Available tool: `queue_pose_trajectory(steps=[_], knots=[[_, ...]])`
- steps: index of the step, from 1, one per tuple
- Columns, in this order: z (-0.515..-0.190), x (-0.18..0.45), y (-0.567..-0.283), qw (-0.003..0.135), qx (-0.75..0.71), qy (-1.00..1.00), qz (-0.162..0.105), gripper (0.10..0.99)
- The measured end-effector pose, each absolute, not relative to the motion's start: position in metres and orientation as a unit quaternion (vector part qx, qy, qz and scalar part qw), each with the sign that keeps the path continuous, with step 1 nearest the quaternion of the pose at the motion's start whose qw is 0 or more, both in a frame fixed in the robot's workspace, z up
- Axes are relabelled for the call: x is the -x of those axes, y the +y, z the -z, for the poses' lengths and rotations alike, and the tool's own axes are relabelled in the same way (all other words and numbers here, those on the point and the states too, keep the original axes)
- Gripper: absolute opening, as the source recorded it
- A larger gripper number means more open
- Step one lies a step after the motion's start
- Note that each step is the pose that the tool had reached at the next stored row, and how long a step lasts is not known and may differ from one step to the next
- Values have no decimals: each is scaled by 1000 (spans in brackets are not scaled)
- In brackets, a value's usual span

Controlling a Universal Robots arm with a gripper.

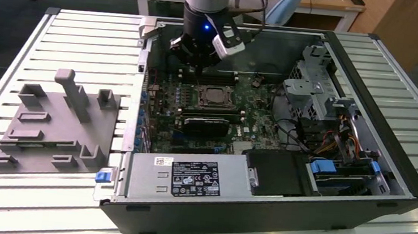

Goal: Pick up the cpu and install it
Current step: 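Install the first cpu locking lever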

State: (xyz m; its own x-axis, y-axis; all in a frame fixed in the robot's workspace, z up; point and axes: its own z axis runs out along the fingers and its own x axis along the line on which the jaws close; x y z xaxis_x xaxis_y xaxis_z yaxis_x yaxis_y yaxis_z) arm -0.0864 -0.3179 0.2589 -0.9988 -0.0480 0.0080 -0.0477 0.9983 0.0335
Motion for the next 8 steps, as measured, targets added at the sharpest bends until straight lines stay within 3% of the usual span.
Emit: queue_pose_trajectory(steps=[8], knots=[[-259,96,-316,4,-24,-1000,17,106]])
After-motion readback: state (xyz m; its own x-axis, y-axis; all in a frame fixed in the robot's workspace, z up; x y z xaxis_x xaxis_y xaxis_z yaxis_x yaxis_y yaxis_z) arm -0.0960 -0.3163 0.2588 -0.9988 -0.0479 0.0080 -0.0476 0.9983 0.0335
